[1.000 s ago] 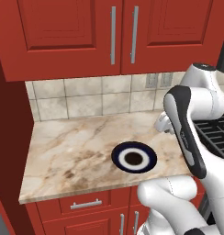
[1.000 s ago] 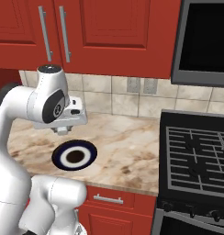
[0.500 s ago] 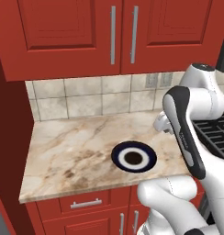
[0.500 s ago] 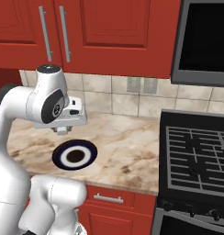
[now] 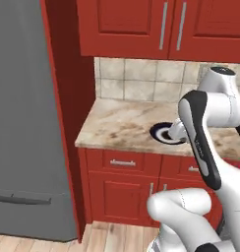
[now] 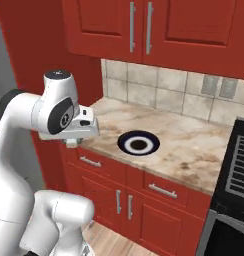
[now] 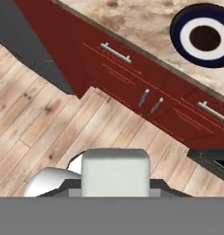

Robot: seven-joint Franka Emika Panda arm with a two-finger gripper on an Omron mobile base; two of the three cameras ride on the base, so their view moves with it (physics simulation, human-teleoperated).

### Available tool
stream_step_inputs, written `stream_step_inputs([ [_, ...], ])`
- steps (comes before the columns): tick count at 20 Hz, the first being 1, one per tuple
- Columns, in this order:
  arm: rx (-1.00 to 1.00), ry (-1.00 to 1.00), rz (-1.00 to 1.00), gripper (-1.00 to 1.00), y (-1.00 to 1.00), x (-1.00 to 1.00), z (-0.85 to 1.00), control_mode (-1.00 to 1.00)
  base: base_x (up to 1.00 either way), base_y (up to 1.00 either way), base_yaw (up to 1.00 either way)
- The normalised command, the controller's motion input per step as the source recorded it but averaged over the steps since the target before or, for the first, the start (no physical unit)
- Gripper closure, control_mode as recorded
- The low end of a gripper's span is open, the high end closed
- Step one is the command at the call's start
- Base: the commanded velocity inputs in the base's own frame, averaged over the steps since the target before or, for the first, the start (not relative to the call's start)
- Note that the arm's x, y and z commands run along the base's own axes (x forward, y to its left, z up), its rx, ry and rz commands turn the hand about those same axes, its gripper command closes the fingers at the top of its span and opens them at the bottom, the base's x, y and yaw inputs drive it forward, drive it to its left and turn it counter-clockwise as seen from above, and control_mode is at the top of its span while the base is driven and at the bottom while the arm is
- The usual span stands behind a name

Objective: Pick up the marshmallow and place it in the cup of hot chocolate on the dining counter.

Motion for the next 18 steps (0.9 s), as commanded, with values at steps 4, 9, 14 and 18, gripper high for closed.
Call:
stream_step_inputs([
  [4,0.0,0.0,0.0,1.0,0.0,0.0,0.0,1.0,-0.53,0.0,0.98],
  [9,0.0,0.0,0.0,1.0,0.0,0.0,0.0,1.0,-0.09,0.0,1.0],
  [14,0.0,0.0,0.0,1.0,0.0,0.0,0.0,1.0,-0.18,0.1,1.0],
  [18,0.0,0.0,0.0,1.0,0.0,0.0,0.0,1.0,-0.19,0.29,1.0],
])
